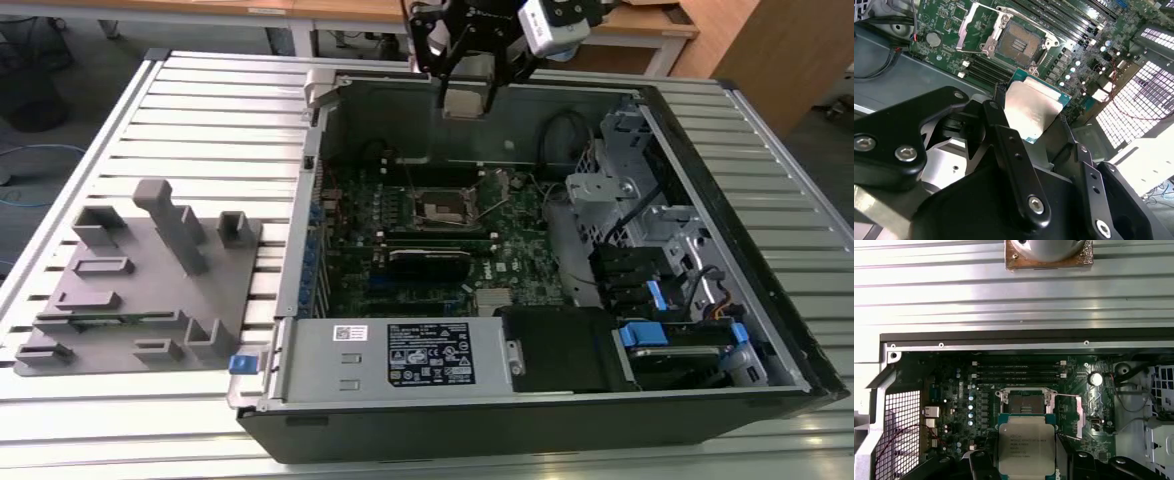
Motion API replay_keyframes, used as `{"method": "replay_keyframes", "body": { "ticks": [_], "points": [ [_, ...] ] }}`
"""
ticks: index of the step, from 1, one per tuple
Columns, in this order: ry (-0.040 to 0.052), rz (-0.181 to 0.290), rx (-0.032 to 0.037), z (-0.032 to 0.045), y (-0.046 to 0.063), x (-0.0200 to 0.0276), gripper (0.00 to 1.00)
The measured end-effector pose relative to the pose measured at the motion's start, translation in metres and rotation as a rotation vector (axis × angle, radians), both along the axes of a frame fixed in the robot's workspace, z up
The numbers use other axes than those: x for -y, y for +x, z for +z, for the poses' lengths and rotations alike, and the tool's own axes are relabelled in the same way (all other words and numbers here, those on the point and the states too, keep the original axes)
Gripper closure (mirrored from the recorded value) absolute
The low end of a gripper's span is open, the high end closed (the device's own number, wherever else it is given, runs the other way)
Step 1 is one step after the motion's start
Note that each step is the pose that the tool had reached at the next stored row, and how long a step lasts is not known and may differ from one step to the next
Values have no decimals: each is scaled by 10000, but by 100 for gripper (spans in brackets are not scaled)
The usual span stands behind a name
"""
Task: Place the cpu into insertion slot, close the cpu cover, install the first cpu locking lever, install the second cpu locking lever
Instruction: 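Place the cpu into insertion slot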
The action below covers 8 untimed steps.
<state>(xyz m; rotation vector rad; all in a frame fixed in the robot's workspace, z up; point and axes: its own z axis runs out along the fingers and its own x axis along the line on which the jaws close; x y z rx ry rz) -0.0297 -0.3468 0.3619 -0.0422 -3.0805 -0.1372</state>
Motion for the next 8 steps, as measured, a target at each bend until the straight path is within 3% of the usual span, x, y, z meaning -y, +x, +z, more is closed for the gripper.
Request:
{"method": "replay_keyframes", "body": {
  "ticks": [8],
  "points": [
    [-10,0,13,-59,0,0,46]
  ]
}}
